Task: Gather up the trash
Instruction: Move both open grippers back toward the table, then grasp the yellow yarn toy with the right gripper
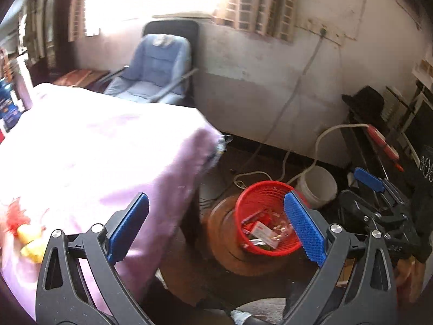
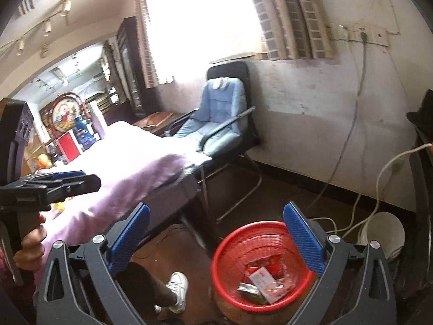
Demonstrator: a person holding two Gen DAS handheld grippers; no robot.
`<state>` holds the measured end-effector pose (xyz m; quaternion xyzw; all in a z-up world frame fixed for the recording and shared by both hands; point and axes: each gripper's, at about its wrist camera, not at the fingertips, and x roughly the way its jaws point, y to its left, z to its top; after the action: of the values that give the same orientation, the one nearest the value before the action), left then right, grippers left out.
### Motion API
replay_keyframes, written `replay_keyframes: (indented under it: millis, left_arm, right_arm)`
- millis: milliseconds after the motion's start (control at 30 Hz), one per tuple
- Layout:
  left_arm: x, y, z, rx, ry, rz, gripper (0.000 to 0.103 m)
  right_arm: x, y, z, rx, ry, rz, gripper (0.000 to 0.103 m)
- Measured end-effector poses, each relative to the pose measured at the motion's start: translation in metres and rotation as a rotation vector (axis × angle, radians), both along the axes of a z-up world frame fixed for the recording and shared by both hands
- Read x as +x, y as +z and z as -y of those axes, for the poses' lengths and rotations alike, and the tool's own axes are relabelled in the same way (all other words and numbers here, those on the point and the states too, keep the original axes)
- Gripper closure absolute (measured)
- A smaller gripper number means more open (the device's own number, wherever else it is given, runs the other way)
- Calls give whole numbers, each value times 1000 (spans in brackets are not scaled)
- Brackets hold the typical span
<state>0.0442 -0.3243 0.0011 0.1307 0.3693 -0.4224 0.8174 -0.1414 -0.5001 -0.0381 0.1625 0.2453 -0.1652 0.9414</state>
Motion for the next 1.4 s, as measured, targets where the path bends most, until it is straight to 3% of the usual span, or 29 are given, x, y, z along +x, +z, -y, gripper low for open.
replay_keyframes:
  millis: [500,833,1067,1200,1367,1400]
  left_arm:
    - [48,28,-161,-129,298,5,7]
    - [110,24,-309,-4,653,37,7]
    - [151,10,-411,-67,856,-63,7]
    - [155,3,-433,-109,888,-100,7]
    - [158,0,-432,-109,887,-64,7]
    - [158,-1,-434,-121,882,-57,7]
  right_arm:
    - [66,32,-120,-45,256,-16,6]
    - [128,31,-204,-74,448,-58,6]
    - [172,21,-248,-70,577,-100,6]
    - [204,7,-272,-111,626,-146,6]
    - [252,-6,-289,-97,726,-199,6]
    - [263,-6,-293,-108,765,-214,10]
